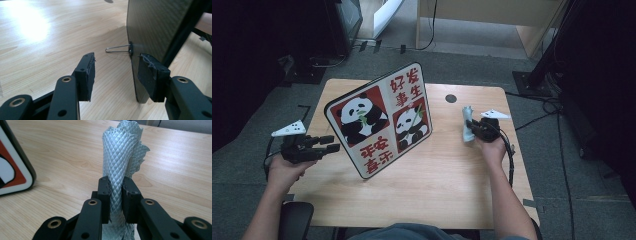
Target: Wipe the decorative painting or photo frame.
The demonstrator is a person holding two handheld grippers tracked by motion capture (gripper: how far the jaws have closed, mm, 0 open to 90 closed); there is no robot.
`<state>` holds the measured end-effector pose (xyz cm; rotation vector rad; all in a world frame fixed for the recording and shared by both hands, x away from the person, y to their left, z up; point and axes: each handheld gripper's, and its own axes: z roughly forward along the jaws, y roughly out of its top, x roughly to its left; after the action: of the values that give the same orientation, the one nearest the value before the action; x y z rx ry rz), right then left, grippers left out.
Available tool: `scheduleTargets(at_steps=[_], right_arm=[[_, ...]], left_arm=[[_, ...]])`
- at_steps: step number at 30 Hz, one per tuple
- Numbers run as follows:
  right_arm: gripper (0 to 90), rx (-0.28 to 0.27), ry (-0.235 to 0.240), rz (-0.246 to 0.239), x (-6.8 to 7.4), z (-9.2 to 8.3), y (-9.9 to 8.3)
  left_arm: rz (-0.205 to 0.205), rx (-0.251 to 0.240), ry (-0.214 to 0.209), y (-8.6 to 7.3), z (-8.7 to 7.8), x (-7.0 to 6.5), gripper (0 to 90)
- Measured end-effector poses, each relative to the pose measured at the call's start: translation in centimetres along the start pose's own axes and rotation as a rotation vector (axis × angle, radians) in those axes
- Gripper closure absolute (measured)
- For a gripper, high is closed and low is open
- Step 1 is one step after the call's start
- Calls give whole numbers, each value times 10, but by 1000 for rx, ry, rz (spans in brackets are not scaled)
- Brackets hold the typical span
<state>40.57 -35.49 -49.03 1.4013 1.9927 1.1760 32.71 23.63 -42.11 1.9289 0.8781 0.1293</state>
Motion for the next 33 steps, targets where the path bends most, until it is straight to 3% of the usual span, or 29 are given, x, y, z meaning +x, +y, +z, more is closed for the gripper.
scheduleTargets(at_steps=[13,18,33], right_arm=[[726,60,-24,13,-5,14,-11],[605,62,-26,33,-5,14,-11],[534,28,14,32,7,-12,-6]], left_arm=[[-11,19,4,1,8,4,445],[-15,25,10,1,10,5,433],[-19,35,47,1,15,9,426]])
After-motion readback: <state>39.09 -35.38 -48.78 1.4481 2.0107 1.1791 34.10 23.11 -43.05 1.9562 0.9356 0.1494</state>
